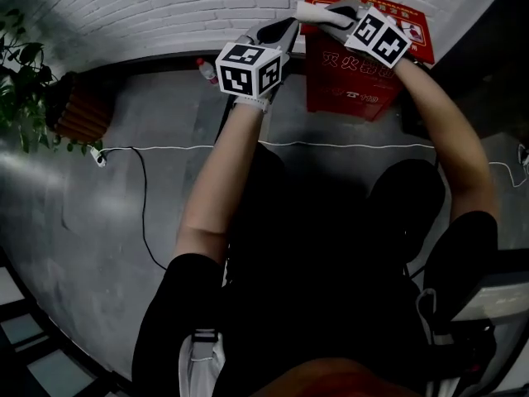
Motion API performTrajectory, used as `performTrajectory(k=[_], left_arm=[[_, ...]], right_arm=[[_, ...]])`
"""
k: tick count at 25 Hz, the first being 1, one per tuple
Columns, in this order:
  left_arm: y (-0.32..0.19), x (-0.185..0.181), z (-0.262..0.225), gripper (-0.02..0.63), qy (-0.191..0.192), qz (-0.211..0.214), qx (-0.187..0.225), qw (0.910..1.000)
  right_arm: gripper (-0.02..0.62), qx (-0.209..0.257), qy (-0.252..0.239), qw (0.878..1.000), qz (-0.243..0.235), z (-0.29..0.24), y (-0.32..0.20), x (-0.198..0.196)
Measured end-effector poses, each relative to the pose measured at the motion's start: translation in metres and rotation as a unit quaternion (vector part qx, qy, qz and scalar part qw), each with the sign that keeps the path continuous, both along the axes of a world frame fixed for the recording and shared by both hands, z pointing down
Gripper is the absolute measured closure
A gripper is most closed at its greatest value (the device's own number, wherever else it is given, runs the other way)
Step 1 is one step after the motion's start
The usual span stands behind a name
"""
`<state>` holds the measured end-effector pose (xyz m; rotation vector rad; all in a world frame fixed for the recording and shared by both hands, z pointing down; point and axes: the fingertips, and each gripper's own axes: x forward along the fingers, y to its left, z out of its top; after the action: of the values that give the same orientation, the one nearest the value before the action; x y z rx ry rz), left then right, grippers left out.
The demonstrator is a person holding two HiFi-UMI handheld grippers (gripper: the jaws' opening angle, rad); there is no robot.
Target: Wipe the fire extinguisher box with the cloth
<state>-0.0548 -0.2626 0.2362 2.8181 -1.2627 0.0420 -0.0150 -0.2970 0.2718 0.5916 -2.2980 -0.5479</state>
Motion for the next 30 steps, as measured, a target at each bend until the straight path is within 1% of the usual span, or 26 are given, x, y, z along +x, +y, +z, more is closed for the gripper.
performTrajectory(k=[2,3,5,7,9,12,18,20,23,26,30], left_arm=[[0.002,-0.005,-0.011,0.603,0.004,-0.006,0.010,0.9999],[0.002,-0.007,-0.015,0.603,0.006,-0.009,0.015,0.9998],[0.000,-0.008,-0.022,0.603,0.009,-0.013,0.025,0.9996],[-0.002,-0.009,-0.022,0.603,0.014,-0.017,0.028,0.9994],[-0.002,-0.010,-0.017,0.603,0.022,-0.019,0.025,0.9993],[-0.001,-0.006,-0.004,0.603,0.034,-0.016,0.020,0.9991],[0.002,0.008,0.030,0.603,0.051,-0.007,0.019,0.9985],[0.002,0.013,0.047,0.603,0.047,-0.002,0.020,0.9987],[0.003,0.015,0.077,0.603,0.036,0.002,0.008,0.9993],[-0.004,0.013,0.099,0.603,0.041,-0.004,-0.008,0.9991],[-0.014,0.003,0.119,0.603,0.042,-0.010,-0.008,0.9991]], right_arm=[[0.499,0.016,-0.056,0.998,0.022,-0.025,0.004,0.004],[0.497,0.022,-0.092,0.995,0.036,-0.037,0.005,0.007],[0.497,0.030,-0.171,0.983,0.065,-0.057,0.006,0.016],[0.497,0.036,-0.236,0.967,0.089,-0.064,0.005,0.026],[0.497,0.041,-0.279,0.954,0.106,-0.062,0.007,0.033],[0.497,0.040,-0.322,0.939,0.116,-0.049,0.019,0.042],[0.497,0.014,-0.362,0.924,0.119,0.002,0.045,0.040],[0.497,-0.001,-0.370,0.920,0.125,0.024,0.049,0.037],[0.497,-0.024,-0.368,0.920,0.130,0.055,0.054,0.033],[0.499,-0.051,-0.370,0.918,0.133,0.083,0.051,0.031],[0.499,-0.087,-0.374,0.914,0.133,0.113,0.040,0.021]])
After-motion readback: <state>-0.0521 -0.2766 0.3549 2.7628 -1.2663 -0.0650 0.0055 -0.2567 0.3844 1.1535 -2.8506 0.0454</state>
